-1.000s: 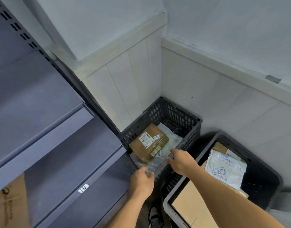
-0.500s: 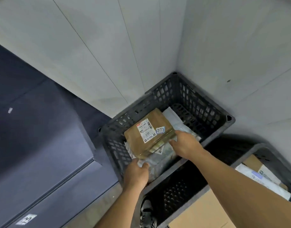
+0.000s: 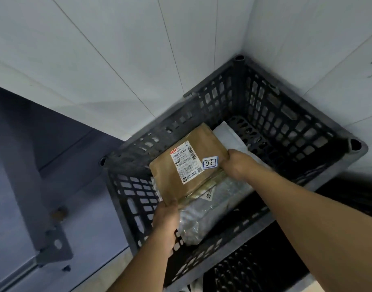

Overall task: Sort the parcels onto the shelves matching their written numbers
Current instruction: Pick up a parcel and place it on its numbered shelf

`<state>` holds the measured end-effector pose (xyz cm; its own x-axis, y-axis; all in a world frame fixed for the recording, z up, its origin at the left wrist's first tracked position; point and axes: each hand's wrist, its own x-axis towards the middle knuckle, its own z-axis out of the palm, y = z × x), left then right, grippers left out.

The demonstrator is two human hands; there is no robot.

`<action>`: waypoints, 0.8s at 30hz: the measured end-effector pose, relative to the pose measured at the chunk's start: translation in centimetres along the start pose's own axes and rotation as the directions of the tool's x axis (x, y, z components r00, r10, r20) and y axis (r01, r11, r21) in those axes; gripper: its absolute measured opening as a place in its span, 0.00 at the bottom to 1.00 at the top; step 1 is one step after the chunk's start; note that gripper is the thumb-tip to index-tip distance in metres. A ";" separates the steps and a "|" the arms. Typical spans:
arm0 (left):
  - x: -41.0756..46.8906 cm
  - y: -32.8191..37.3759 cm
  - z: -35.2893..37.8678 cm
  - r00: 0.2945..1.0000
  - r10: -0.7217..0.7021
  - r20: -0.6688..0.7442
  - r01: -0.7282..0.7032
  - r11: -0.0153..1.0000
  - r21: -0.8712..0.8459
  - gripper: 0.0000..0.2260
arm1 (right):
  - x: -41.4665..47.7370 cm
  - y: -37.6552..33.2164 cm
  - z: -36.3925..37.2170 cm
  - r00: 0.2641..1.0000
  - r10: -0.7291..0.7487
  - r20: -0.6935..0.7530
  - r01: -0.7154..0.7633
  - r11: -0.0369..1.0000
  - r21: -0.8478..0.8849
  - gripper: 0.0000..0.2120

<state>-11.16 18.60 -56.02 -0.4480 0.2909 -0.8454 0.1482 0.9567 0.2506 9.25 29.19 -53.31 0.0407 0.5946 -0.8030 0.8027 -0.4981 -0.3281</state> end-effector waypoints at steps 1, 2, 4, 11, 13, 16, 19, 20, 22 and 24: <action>0.7 -0.6 0.2 1.000 0.005 0.019 -0.005 1.000 -0.008 0.19 | 0.4 0.3 0.5 1.000 0.005 -0.014 -0.004 0.999 0.045 0.18; 1.7 -1.3 0.5 1.000 0.004 0.023 -0.004 1.000 -0.011 0.19 | 0.7 0.6 1.0 0.999 0.008 -0.040 -0.005 0.998 0.066 0.17; 1.5 -1.3 0.4 1.000 -0.007 0.004 0.007 0.999 -0.047 0.17 | 0.8 0.9 1.6 0.997 -0.004 -0.072 0.010 0.996 0.087 0.16; -2.9 -0.4 -1.4 0.989 0.029 -0.143 -0.055 0.982 -0.181 0.13 | -2.6 0.5 0.5 0.995 0.007 -0.095 0.008 0.988 0.156 0.15; -4.6 -0.2 -1.9 0.985 0.056 -0.162 -0.088 0.976 -0.199 0.13 | -4.5 0.2 -0.3 0.992 0.007 -0.122 0.015 0.983 0.182 0.15; -7.6 0.4 -2.6 0.971 0.134 -0.197 -0.177 0.960 -0.215 0.13 | -7.6 0.0 -2.0 0.988 -0.010 -0.156 0.043 0.976 0.211 0.17; -11.6 1.1 -3.3 0.954 0.201 -0.220 -0.250 0.942 -0.225 0.17 | -11.5 -0.4 -4.2 0.980 -0.028 -0.195 0.077 0.966 0.249 0.19; -12.8 1.2 -3.6 0.949 0.218 -0.227 -0.270 0.935 -0.231 0.17 | -12.9 -0.5 -5.0 0.978 -0.028 -0.209 0.083 0.962 0.259 0.20; -15.5 1.5 -4.2 0.940 0.259 -0.221 -0.311 0.918 -0.246 0.15 | -16.0 -0.6 -6.5 0.972 -0.035 -0.233 0.099 0.958 0.268 0.21; -17.9 1.5 -5.0 0.929 0.295 -0.222 -0.349 0.899 -0.266 0.11 | -19.3 -0.8 -7.9 0.963 -0.037 -0.265 0.113 0.953 0.279 0.22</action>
<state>-7.29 14.94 -38.17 -0.5682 0.5555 -0.6071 0.0552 0.7618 0.6454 12.53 23.04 -33.64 0.1675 0.7587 -0.6295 0.6037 -0.5837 -0.5429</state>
